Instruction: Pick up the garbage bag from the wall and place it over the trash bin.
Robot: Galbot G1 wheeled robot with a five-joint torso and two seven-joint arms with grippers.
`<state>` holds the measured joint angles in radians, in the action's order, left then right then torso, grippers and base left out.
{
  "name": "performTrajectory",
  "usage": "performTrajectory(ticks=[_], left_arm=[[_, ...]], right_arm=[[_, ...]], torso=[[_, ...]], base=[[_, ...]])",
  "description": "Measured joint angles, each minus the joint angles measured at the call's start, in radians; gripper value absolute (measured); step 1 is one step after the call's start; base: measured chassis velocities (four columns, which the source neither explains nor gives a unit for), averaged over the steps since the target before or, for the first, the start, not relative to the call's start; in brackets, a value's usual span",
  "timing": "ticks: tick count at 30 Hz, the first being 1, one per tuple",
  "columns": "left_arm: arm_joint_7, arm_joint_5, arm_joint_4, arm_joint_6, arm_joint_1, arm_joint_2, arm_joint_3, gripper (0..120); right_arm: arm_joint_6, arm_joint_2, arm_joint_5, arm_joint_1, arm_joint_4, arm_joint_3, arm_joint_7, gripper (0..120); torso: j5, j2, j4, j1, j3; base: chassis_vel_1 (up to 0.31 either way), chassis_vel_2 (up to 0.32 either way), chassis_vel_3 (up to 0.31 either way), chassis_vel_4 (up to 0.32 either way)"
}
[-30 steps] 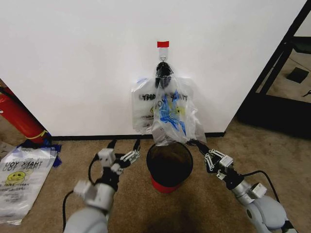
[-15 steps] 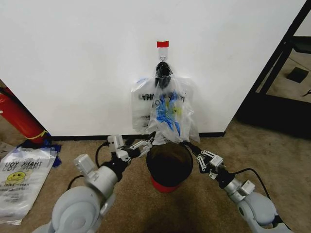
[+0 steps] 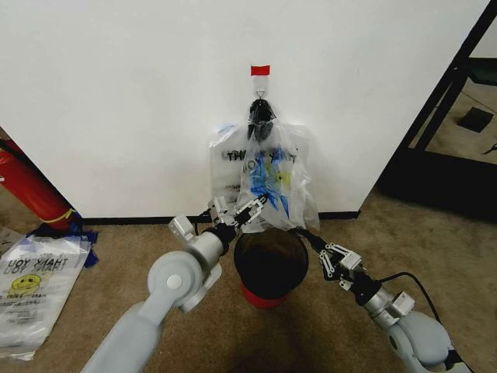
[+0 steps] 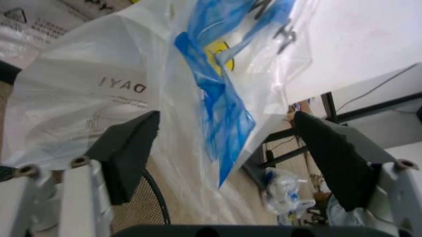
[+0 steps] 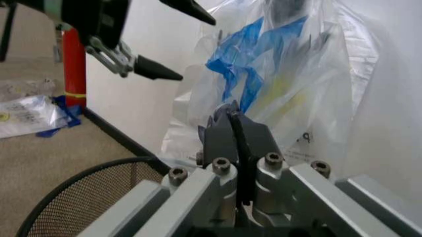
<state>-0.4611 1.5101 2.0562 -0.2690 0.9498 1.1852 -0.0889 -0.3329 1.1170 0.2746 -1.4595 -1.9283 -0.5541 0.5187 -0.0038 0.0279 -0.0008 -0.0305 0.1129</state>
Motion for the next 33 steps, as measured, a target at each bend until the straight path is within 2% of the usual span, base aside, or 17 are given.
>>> performTrajectory(ticks=[8,16,30,33], left_arm=[[0.0,0.041,-0.052,0.013,-0.051,0.065,-0.021,88],[-0.006,0.029,-0.115,0.018,-0.077,0.102,0.011,88],[-0.002,0.006,-0.182,0.041,-0.116,0.123,0.0,87],[-0.002,0.005,-0.182,0.041,-0.118,0.13,0.002,81]], right_arm=[[0.003,0.004,-0.002,0.003,0.005,0.002,0.003,0],[0.005,0.0,-0.001,0.003,0.005,-0.005,0.003,0],[-0.004,0.0,-0.021,0.015,0.034,-0.002,0.011,0],[-0.006,0.0,-0.023,0.023,0.048,0.003,0.011,0]], torso=[[0.0,0.0,0.0,0.0,0.0],[0.0,0.0,-0.0002,0.0,0.0],[-0.0001,0.0,-0.0001,0.0,0.0],[0.0,0.0,0.0,0.0,0.0]], base=[[0.0,0.0,0.0,0.0],[0.0,0.0,0.0,0.0],[0.0,0.0,0.0,0.0],[0.0,0.0,0.0,0.0]])
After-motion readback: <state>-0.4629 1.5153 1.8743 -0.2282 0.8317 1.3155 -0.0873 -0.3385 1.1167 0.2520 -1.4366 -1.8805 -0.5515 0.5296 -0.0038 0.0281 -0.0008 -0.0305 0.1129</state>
